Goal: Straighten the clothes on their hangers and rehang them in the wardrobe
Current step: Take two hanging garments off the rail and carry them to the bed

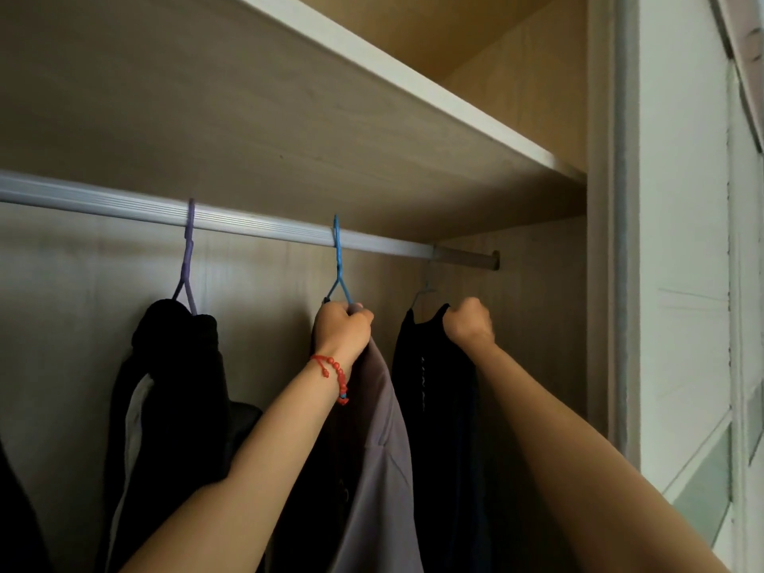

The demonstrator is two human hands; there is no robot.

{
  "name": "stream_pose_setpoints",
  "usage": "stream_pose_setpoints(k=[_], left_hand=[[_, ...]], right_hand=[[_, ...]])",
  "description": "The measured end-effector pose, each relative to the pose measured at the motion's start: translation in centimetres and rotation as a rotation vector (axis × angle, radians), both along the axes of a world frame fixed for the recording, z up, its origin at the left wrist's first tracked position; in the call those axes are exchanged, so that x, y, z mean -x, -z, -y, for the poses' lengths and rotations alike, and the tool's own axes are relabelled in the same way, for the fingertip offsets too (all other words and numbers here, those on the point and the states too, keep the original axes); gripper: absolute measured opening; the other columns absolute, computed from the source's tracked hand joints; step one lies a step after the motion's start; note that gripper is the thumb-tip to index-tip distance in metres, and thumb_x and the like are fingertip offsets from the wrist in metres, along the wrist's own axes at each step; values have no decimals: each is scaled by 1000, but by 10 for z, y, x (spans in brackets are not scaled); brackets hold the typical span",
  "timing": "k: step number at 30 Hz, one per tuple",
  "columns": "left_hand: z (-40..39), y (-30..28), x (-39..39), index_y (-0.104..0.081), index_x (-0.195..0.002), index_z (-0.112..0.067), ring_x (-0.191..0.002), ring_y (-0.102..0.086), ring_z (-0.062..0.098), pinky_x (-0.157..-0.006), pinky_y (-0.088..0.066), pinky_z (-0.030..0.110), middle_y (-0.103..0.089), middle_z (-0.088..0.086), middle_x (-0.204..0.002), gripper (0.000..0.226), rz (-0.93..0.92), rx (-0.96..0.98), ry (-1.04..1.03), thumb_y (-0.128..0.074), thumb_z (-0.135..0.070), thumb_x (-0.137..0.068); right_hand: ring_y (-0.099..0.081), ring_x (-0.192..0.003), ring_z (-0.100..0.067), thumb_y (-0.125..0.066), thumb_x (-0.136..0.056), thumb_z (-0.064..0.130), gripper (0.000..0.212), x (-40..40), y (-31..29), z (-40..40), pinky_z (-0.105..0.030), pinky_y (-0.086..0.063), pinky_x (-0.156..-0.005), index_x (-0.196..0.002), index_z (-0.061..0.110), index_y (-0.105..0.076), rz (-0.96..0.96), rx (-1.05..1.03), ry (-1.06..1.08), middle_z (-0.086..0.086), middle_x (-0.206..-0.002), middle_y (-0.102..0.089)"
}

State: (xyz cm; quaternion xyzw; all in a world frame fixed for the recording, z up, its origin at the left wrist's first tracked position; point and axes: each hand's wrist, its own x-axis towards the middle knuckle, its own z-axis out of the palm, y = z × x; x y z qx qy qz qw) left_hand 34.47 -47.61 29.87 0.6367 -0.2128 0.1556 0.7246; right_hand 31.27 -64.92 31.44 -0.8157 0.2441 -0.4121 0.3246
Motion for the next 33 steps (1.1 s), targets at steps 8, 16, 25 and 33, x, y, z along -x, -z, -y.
stream_pose_setpoints(k=[8,16,25,33], left_hand=[[1,-9,5,-63,-106,3,-85,-60,11,-70,-43,11,-65,0,-101,24,130,-53,86,-54,-11,-88],[-15,14,15,-62,-108,-5,-65,-53,6,-53,-42,10,-58,-5,-71,22,149,-90,177,-55,-12,-88],[-24,56,25,-61,-111,1,-69,-55,2,-48,-41,0,-60,-5,-74,26,38,-91,276,-57,-7,-87],[-26,98,45,-62,-106,9,-62,-52,2,-50,-41,0,-58,-5,-69,23,-39,-92,303,-56,0,-86]], right_hand=[[-60,-99,-37,-48,-91,17,21,-6,-21,-1,-32,-40,-72,-91,0,-61,31,70,-63,-23,-106,-63],[-62,-98,-38,-48,-90,20,29,-44,-19,-21,-31,-42,-71,-88,-5,-64,-34,129,-83,-23,-98,-65],[-62,-94,-37,-49,-90,20,31,-26,57,-30,-26,-36,-68,-81,-7,-62,-74,27,-86,-23,-86,-61],[-42,-50,-13,-49,-89,8,44,52,101,-42,-25,-32,-51,-45,6,-42,-36,-34,-79,-5,-51,-44]])
